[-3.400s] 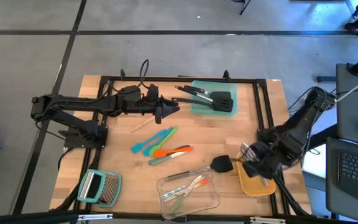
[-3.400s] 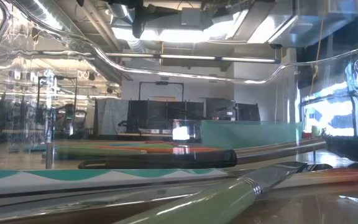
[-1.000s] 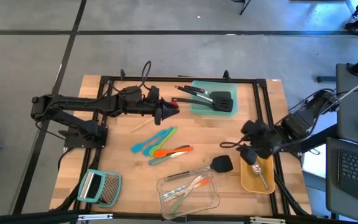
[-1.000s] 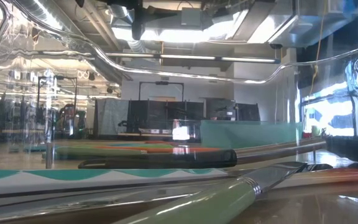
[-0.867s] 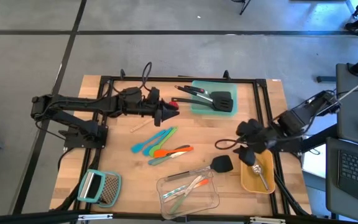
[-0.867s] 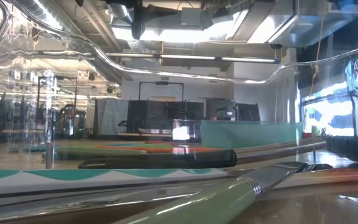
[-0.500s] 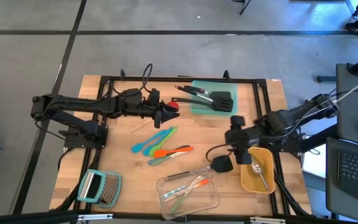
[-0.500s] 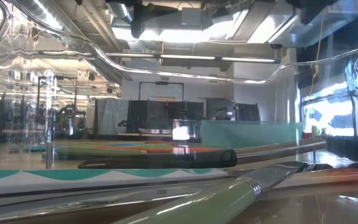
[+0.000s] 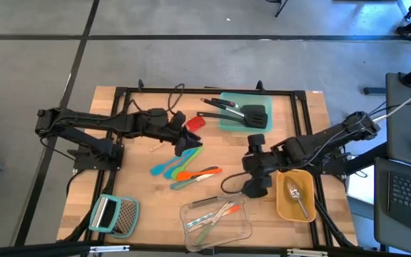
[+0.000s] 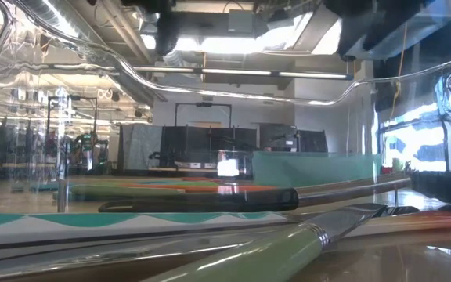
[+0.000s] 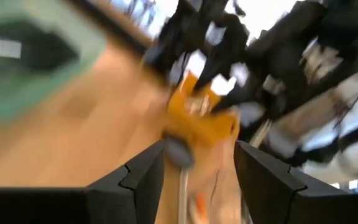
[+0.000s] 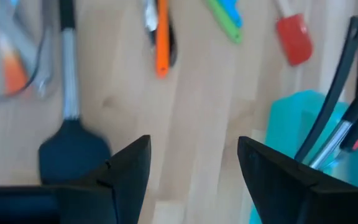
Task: Pick & Place Kitchen Items
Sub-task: Put the green spatula into the green bin
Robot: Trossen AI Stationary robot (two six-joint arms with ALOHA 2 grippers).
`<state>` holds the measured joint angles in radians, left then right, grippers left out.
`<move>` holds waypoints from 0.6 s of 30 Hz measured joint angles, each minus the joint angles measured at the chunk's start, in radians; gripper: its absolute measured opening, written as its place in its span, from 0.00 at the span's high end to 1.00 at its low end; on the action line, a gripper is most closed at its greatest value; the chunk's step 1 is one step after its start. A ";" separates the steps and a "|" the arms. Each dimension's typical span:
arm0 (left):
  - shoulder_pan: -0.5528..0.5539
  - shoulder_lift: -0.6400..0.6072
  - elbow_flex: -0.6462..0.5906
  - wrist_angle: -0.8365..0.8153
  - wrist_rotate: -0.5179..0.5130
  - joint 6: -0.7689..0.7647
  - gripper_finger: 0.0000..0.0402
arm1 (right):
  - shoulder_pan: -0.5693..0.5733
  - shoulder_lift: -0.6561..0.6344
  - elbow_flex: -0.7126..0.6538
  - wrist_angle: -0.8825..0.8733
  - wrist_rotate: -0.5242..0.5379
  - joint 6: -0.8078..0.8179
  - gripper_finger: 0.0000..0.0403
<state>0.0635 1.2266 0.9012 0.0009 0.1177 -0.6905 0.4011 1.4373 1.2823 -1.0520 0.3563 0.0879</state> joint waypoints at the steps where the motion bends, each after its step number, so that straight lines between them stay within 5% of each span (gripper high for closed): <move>1: 0.000 0.000 0.000 -0.052 0.018 -0.012 0.54 | -0.015 0.005 0.000 0.026 0.006 0.002 0.40; 4: 0.000 0.000 0.000 -0.222 0.036 -0.062 0.54 | -0.088 0.021 0.000 0.105 -0.046 0.033 0.40; 10: 0.001 0.000 0.000 -0.505 0.011 -0.148 0.54 | -0.280 0.084 0.000 0.235 -0.382 0.088 0.44; 18: -0.028 0.000 -0.011 -0.588 -0.046 -0.164 0.54 | -0.384 0.191 0.000 0.433 -0.549 0.064 0.46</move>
<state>0.0351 1.2266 0.8902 -0.5868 0.0713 -0.8548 0.0173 1.6286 1.2823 -0.6192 -0.1929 0.1516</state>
